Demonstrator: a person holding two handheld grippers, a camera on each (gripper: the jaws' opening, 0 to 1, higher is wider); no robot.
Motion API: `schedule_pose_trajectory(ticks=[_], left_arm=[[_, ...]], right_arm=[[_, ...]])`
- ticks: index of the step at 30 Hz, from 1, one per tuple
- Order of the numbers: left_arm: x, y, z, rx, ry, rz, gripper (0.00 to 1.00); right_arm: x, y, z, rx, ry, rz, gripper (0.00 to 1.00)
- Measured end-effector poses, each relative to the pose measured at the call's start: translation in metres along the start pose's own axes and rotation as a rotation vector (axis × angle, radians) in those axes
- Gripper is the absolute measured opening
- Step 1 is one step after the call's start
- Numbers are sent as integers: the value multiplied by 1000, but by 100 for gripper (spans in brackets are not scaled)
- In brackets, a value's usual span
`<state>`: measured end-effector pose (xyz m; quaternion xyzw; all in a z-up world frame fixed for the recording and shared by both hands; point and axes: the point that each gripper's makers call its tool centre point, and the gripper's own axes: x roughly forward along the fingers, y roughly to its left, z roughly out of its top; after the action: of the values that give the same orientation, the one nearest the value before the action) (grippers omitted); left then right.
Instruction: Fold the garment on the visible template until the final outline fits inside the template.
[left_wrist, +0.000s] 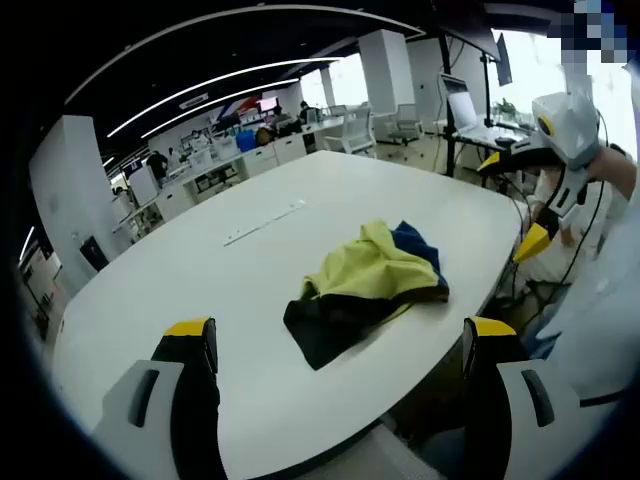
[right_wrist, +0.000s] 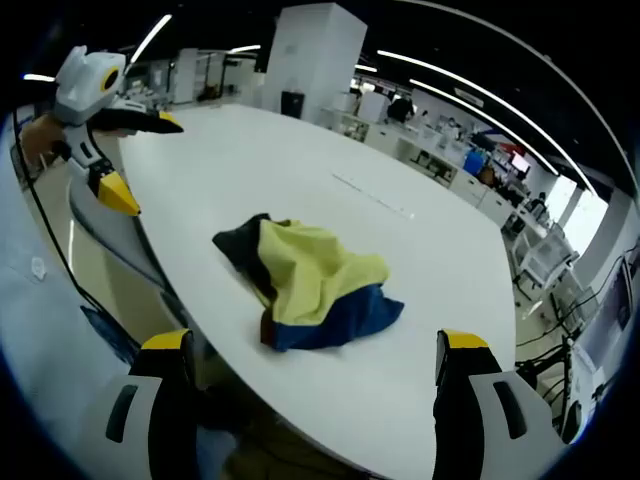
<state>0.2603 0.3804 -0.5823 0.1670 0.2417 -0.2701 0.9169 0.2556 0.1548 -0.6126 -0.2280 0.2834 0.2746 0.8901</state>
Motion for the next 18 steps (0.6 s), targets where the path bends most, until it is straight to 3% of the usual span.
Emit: schedule_pose_trajectory(ticks=[18], left_arm=[[0,-1,-4,-15,6,8,100]], right_arm=[[2,3,1,-16,4,22,100]])
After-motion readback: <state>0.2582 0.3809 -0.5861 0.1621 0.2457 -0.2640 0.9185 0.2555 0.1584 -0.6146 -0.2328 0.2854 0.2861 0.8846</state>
